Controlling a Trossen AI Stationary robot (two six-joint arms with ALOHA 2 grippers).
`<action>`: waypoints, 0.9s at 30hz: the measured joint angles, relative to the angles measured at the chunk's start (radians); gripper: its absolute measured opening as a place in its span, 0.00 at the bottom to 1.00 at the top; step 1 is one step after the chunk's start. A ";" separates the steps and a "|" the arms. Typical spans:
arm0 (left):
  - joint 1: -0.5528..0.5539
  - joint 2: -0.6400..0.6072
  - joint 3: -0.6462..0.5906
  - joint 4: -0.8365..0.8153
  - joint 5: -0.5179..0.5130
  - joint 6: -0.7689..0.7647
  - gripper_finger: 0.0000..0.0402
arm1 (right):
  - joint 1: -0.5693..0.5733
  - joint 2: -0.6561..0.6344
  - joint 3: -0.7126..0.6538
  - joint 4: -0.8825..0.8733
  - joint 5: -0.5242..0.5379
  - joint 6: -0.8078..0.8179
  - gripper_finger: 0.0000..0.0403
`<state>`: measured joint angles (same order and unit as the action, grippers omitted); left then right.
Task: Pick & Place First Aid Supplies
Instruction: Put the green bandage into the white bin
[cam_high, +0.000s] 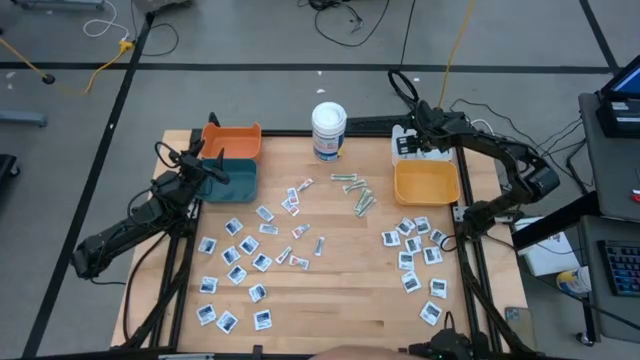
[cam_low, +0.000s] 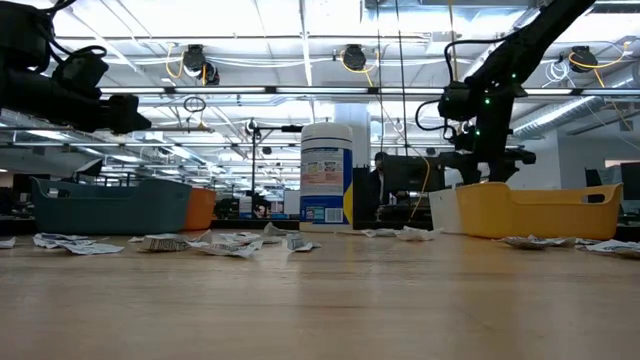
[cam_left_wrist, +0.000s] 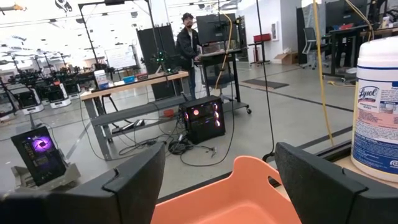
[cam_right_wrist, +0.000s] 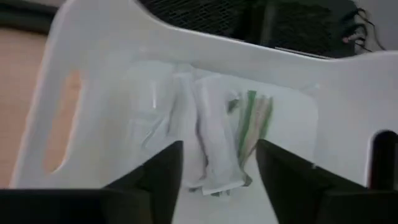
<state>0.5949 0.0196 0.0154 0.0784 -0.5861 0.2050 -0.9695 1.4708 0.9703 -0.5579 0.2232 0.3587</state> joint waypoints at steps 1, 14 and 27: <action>0.000 0.000 0.000 0.000 0.000 0.000 0.77 | 0.000 0.000 0.008 0.001 -0.023 -0.022 0.55; 0.000 0.000 0.000 0.000 0.000 0.000 0.77 | 0.099 -0.010 0.084 0.009 -0.190 -0.314 0.62; 0.000 0.000 0.000 0.000 0.000 0.000 0.77 | 0.256 -0.024 0.087 0.046 -0.543 -0.513 0.62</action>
<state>0.5950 0.0194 0.0154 0.0784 -0.5860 0.2050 -0.7136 1.4471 1.0573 -0.5116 -0.3203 -0.1542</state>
